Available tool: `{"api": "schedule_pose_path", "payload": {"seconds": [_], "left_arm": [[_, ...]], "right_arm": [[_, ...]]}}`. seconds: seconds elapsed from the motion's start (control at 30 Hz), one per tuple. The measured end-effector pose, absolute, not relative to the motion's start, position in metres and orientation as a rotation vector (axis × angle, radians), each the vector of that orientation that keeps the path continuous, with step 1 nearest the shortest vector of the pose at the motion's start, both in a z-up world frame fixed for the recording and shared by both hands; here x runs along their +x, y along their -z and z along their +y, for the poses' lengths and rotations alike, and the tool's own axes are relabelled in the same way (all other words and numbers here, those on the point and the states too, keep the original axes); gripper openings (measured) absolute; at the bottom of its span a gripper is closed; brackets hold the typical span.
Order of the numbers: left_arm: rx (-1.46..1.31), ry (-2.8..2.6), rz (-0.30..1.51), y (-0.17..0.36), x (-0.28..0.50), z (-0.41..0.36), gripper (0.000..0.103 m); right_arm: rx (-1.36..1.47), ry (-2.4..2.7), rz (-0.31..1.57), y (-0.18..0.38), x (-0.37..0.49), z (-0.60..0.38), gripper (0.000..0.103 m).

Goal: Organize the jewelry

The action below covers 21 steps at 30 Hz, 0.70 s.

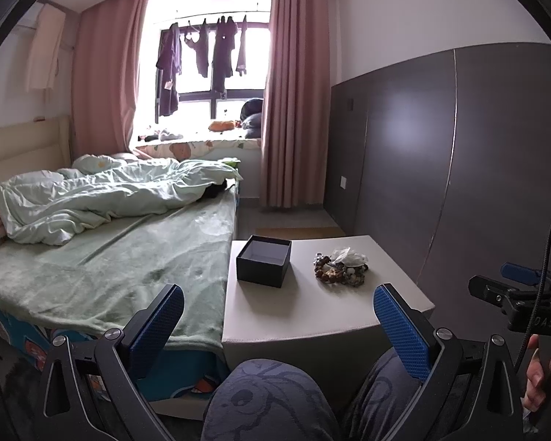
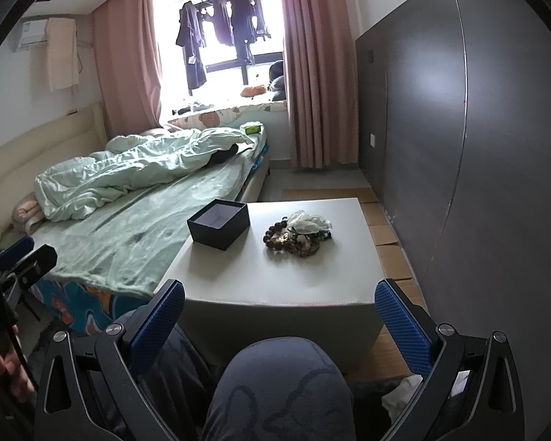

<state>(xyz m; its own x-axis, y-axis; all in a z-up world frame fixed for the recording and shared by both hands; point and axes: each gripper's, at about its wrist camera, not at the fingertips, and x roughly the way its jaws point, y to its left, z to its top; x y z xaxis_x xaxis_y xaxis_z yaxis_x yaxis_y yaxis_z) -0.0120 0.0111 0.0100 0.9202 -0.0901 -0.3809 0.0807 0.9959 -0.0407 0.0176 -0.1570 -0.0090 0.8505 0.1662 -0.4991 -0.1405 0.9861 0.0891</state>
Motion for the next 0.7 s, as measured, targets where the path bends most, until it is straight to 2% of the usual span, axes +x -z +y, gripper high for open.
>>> {"api": "schedule_pose_path", "payload": {"seconds": [0.7], "left_arm": [[-0.019,0.093,0.405,-0.014,0.004,0.012,0.103]], "right_arm": [[0.074,-0.195,0.517,0.008,0.029,-0.161,0.103]]}}
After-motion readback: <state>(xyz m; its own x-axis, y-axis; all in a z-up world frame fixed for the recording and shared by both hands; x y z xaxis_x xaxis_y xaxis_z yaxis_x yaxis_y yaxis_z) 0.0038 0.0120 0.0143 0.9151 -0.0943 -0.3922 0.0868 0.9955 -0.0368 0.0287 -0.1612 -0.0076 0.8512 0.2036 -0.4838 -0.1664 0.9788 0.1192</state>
